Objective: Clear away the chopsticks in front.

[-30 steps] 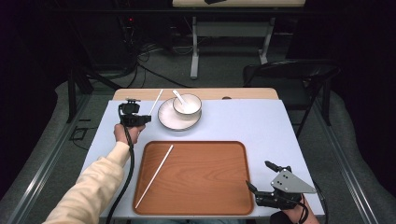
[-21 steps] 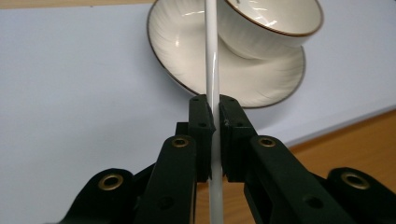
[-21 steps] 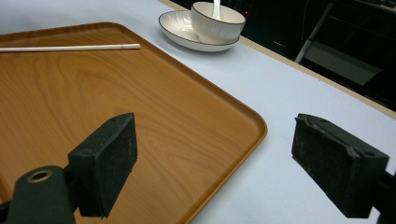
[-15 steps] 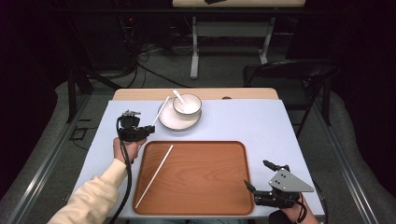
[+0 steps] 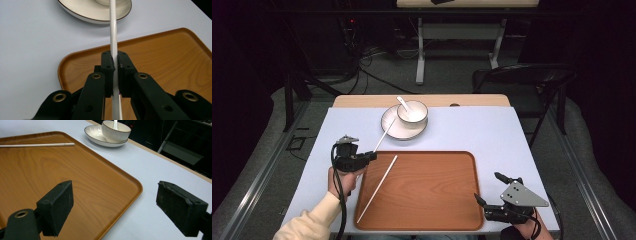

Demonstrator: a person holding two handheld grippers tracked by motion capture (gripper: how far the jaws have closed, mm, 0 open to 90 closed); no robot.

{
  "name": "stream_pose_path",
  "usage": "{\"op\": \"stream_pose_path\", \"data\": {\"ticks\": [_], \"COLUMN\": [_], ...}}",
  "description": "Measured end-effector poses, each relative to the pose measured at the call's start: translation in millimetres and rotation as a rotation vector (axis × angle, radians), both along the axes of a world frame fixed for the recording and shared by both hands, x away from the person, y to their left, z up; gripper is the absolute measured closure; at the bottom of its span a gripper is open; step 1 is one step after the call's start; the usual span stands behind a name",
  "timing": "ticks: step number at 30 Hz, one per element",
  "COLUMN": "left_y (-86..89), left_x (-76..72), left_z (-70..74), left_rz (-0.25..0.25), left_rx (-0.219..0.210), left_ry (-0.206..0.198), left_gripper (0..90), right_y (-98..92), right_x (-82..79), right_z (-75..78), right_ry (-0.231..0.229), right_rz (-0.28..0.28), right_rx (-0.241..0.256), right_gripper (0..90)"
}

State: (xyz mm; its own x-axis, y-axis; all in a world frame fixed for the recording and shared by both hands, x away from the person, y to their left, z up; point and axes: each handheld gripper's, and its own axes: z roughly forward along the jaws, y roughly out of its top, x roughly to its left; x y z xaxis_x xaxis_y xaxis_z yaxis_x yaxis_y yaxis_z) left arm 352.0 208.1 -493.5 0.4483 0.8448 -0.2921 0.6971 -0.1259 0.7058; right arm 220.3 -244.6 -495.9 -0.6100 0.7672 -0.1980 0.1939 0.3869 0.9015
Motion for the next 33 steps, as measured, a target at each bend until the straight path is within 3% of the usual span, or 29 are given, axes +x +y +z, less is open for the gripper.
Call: {"op": "stream_pose_path", "data": {"ticks": [6,15,19,23,27,33], "left_y": [-3.2,0.2,0.9,0.7,-1.5,-1.0], "left_x": [-18.5,-34.0,-38.7,-41.4,-43.4,-43.3], "left_z": [-5.2,-29.0,-33.7,-40.5,-46.3,-48.7], "left_rz": [-0.033,-0.044,-0.028,-0.005,-0.007,0.017], "left_rx": [0.007,0.016,0.027,0.004,0.022,0.033], "left_ry": [0.012,0.089,0.112,0.148,0.176,0.189], "left_gripper": [85.0,85.0,85.0,85.0,84.9,84.8], "right_y": [-0.4,0.0,-0.2,-0.2,-0.8,-0.9], "right_x": [-0.2,0.1,-0.1,0.0,-0.3,-0.2], "right_z": [0.0,0.1,0.1,0.0,0.1,0.1], "right_ry": [-0.001,0.000,0.000,0.001,-0.001,-0.002], "right_rz": [0.001,0.000,0.000,0.002,0.000,0.001], "right_rx": [0.002,0.000,0.000,0.000,0.004,0.004], "right_gripper": [13.8,13.8,13.8,13.8,13.8,13.8]}}
